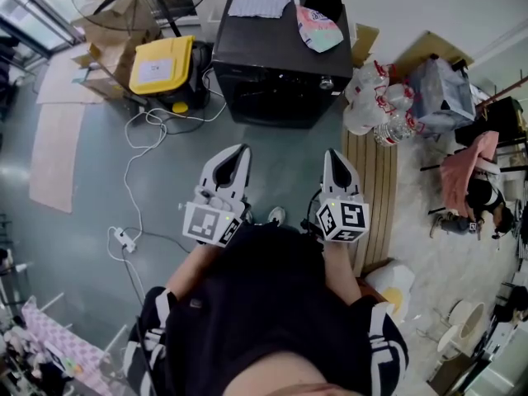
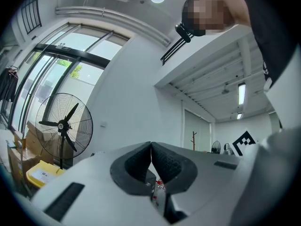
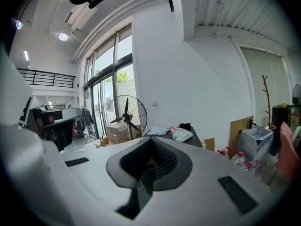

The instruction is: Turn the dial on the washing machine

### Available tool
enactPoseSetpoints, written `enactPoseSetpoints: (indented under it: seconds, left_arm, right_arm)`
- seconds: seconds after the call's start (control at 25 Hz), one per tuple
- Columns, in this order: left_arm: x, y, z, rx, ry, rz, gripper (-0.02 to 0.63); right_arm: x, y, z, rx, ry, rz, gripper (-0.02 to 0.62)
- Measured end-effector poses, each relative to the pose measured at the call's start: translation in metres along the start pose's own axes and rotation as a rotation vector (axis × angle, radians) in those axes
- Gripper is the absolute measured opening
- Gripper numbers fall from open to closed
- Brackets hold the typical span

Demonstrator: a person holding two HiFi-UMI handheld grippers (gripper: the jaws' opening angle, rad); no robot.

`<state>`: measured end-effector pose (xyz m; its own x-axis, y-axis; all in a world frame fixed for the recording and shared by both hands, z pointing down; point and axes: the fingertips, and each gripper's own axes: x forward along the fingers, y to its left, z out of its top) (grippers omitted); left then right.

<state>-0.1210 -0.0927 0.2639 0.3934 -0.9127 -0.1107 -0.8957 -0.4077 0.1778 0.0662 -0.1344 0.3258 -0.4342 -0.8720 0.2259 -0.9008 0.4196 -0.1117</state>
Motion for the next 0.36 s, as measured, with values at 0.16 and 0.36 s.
enactPoseSetpoints:
  seconds: [0.16, 0.36]
  left_arm:
    - [-0.0038, 0.0058, 0.0005, -0.003, 0.002, 0.0, 0.021]
    - [0.0, 0.0096, 0.0082, -0.003, -0.001, -0.005, 0.021]
  right_arm:
    - [0.0015, 0.0052, 0.001, -0.004, -0.003, -0.007, 0.025]
    - [0.0059, 0.0071, 0.0083, 0.002, -0.004, -0.013, 0.025]
